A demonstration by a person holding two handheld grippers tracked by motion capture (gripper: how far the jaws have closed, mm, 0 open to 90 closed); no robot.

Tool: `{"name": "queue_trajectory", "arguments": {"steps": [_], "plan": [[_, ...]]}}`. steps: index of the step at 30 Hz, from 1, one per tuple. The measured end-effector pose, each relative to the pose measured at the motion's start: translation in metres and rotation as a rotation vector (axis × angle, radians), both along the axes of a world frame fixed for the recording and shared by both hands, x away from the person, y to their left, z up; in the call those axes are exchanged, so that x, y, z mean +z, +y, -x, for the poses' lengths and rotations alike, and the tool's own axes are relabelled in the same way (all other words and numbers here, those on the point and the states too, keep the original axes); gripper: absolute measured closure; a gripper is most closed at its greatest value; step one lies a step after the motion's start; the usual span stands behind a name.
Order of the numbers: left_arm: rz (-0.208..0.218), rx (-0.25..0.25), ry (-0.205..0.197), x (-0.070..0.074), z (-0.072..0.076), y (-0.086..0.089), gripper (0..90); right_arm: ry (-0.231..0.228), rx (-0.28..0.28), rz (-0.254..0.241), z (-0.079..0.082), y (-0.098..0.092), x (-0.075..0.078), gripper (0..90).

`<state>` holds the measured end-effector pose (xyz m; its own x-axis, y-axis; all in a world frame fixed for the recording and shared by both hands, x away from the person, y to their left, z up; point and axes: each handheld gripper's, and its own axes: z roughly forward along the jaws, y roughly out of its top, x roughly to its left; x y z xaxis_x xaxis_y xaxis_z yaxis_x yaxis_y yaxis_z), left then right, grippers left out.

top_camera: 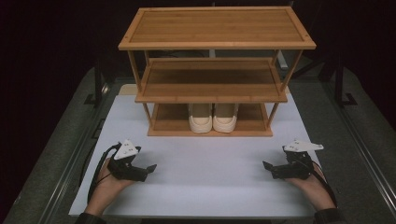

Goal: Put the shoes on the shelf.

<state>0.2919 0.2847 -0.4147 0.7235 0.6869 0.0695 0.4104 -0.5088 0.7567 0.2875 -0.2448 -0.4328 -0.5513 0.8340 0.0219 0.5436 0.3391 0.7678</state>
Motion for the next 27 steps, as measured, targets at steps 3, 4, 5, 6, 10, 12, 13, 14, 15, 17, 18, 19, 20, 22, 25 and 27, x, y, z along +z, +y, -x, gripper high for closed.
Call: {"name": "queue_trajectory", "arguments": {"steps": [3, 4, 5, 6, 10, 12, 13, 14, 15, 17, 18, 19, 20, 22, 25, 27], "plan": [[-0.007, 0.004, 0.037, -0.008, 0.011, 0.011, 7.6, 0.01, -0.006, 0.017, 0.01, -0.008, -0.004, 2.3], [-0.007, 0.004, 0.037, -0.008, 0.011, 0.011, 7.6, 0.01, -0.006, 0.017, 0.01, -0.008, -0.004, 2.3], [-0.022, 0.008, 0.046, -0.011, 0.016, 0.017, 7.5, 0.019, -0.013, 0.027, 0.015, -0.013, -0.006, 2.3], [-0.022, 0.008, 0.046, -0.011, 0.016, 0.017, 7.1, 0.019, -0.013, 0.027, 0.015, -0.013, -0.006, 2.3], [-0.033, 0.022, 0.08, -0.02, 0.022, 0.029, 2.7, 0.046, -0.028, 0.056, 0.023, -0.024, -0.013, 2.3], [-0.035, 0.023, 0.087, -0.024, 0.024, 0.033, 2.0, 0.055, -0.032, 0.073, 0.025, -0.028, -0.015, 2.3], [-0.035, 0.024, 0.094, -0.026, 0.025, 0.035, 1.6, 0.059, -0.037, 0.08, 0.026, -0.029, -0.017, 2.3], [-0.038, 0.026, 0.102, -0.028, 0.026, 0.037, 1.6, 0.06, -0.04, 0.089, 0.026, -0.031, -0.018, 2.3], [-0.044, 0.031, 0.1, -0.03, 0.028, 0.039, 1.5, 0.065, -0.044, 0.103, 0.026, -0.032, -0.019, 2.3], [-0.047, 0.03, 0.11, -0.033, 0.029, 0.042, 1.5, 0.076, -0.044, 0.099, 0.025, -0.034, -0.023, 2.0], [-0.047, 0.03, 0.11, -0.033, 0.029, 0.042, 1.5, 0.086, -0.045, 0.079, 0.024, -0.036, -0.024, 2.0], [-0.047, 0.031, 0.113, -0.034, 0.03, 0.044, 1.5, 0.086, -0.045, 0.079, 0.024, -0.036, -0.024, 2.0], [-0.025, 0.037, 0.113, -0.036, 0.031, 0.046, 1.5, 0.1, -0.047, 0.063, 0.023, -0.038, -0.025, 2.1], [-0.02, 0.048, 0.114, -0.036, 0.031, 0.048, 1.5, 0.1, -0.046, 0.065, 0.023, -0.037, -0.025, 1.9], [-0.032, 0.048, 0.11, -0.036, 0.031, 0.047, 1.5, 0.099, -0.046, 0.065, 0.023, -0.038, -0.025, 1.9], [-0.033, 0.048, 0.109, -0.036, 0.032, 0.047, 1.5, 0.098, -0.046, 0.065, 0.023, -0.038, -0.025, 1.9]]}}
